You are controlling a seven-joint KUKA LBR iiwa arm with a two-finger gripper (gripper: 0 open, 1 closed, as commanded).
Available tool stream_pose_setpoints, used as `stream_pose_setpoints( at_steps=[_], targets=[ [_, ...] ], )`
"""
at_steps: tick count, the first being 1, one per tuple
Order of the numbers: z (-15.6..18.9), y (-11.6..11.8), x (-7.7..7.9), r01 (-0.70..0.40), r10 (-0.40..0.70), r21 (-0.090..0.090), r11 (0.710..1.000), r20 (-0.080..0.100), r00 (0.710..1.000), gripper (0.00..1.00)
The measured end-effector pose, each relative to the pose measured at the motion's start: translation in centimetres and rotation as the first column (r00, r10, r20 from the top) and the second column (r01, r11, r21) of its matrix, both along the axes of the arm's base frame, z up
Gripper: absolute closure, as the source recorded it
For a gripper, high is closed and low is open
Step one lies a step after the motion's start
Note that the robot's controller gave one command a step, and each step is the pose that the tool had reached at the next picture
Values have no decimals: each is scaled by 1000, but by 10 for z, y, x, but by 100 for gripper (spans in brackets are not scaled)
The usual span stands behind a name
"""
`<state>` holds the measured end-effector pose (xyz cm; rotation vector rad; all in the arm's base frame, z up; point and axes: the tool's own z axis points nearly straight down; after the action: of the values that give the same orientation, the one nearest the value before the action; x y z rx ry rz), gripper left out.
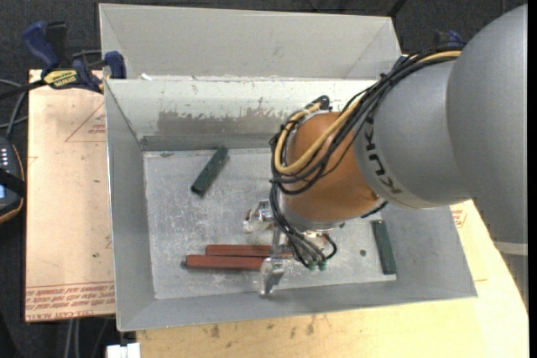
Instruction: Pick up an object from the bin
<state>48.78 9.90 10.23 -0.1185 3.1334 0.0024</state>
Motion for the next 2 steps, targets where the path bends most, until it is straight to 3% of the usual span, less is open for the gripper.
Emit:
stream_pose_setpoints(
  at_steps=[1, 2],
  targets=[
    [11, 16, 1, 55, -55, -2, 998, -9, 998, 0],
    [28, 22, 2, 42, -42, 0, 999, -2, 999, 0]
  ],
)
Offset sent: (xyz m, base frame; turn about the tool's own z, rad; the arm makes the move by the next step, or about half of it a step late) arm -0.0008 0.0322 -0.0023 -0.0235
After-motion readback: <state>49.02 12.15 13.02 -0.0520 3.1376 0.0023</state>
